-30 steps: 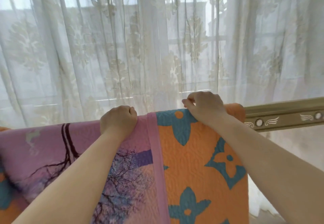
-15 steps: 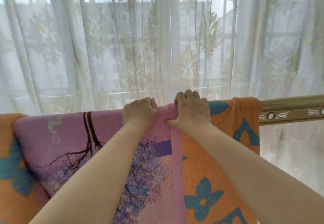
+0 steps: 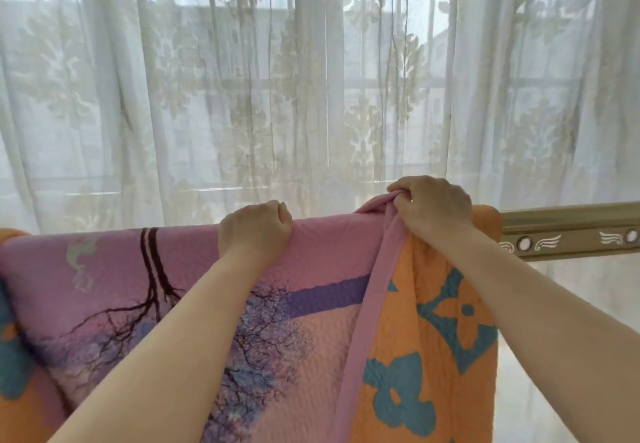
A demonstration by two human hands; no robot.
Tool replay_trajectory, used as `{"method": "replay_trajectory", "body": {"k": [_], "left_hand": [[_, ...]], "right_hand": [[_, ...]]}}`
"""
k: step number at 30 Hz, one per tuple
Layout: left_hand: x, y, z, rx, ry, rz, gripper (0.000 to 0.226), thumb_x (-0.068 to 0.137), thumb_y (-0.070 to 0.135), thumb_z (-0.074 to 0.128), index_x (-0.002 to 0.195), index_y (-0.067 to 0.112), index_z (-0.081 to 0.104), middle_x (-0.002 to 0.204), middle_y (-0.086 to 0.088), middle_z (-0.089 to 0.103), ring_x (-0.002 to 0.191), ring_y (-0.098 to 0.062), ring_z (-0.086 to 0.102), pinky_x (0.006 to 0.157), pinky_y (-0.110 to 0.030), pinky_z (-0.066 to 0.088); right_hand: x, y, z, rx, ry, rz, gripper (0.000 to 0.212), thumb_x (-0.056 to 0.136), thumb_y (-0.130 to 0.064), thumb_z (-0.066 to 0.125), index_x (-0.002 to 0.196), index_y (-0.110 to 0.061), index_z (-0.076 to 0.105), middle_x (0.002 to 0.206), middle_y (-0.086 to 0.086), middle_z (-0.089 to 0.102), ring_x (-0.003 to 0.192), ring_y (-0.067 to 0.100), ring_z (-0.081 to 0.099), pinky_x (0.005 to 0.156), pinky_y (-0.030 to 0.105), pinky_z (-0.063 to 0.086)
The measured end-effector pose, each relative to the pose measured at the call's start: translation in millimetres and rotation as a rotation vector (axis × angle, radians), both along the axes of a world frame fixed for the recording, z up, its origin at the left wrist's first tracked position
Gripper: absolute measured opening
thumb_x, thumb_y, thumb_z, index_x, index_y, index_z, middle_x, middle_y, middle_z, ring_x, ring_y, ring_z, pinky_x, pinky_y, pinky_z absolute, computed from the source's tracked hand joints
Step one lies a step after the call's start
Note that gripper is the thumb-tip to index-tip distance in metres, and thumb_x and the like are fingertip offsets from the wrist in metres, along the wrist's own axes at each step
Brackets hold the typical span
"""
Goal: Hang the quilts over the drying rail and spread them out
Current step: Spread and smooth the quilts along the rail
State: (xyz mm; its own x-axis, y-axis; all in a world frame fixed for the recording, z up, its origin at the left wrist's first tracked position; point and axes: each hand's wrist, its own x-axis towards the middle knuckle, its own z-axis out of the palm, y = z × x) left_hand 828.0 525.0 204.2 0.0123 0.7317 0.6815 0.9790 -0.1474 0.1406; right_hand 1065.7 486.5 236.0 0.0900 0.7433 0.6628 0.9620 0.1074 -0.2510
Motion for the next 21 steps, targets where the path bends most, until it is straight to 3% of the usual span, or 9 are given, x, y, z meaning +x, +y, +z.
{"method": "replay_trajectory", "body": {"k": [4, 9, 13, 16, 21], "left_hand": [[8.1, 1.2, 0.6, -0.021, 0.000, 0.009, 0.041, 0.100, 0.034, 0.023, 0.078, 0.017, 0.052, 0.069, 0.002, 0.052, 0.068, -0.021, 0.052, 0.063, -0.032, 0.035], [23.1, -3.8, -2.0, 0.006, 0.004, 0.047, 0.040, 0.101, 0.031, 0.024, 0.079, 0.014, 0.052, 0.060, 0.003, 0.046, 0.062, -0.021, 0.050, 0.066, -0.033, 0.035], [72.7, -11.6, 7.5, 0.135, -0.017, -0.112, 0.025, 0.097, 0.023, 0.036, 0.087, 0.013, 0.057, 0.066, 0.003, 0.052, 0.079, -0.024, 0.054, 0.071, -0.036, 0.039], [132.1, -11.6, 8.1, 0.156, -0.041, -0.234, 0.023, 0.098, 0.026, 0.039, 0.089, 0.014, 0.056, 0.073, 0.001, 0.055, 0.070, -0.020, 0.053, 0.064, -0.032, 0.037], [169.1, 3.0, -14.4, 0.242, -0.136, -0.138, 0.027, 0.099, 0.028, 0.042, 0.080, 0.013, 0.053, 0.066, -0.001, 0.058, 0.051, -0.019, 0.040, 0.060, -0.031, 0.032]], "right_hand": [[33.5, 10.8, -2.1, -0.172, 0.129, -0.021, 0.033, 0.093, -0.031, 0.041, 0.108, -0.025, 0.069, 0.109, 0.005, 0.068, 0.091, 0.025, 0.055, 0.081, 0.035, 0.041], [53.5, 19.2, -4.3, -0.198, 0.090, 0.051, 0.032, 0.093, -0.033, 0.042, 0.106, -0.026, 0.070, 0.105, 0.002, 0.069, 0.086, 0.020, 0.053, 0.072, 0.029, 0.037], [63.6, 23.6, -9.2, -0.158, 0.087, 0.066, 0.030, 0.092, -0.034, 0.043, 0.101, -0.027, 0.071, 0.100, 0.000, 0.070, 0.085, 0.019, 0.055, 0.070, 0.029, 0.037], [69.6, 27.8, -11.1, -0.123, 0.102, 0.087, 0.030, 0.091, -0.035, 0.043, 0.097, -0.027, 0.071, 0.098, -0.001, 0.071, 0.088, 0.021, 0.059, 0.071, 0.030, 0.038], [80.7, 32.4, -16.8, -0.048, 0.051, 0.083, 0.031, 0.092, -0.037, 0.039, 0.094, -0.026, 0.068, 0.093, 0.001, 0.070, 0.085, 0.023, 0.057, 0.079, 0.036, 0.037]]}}
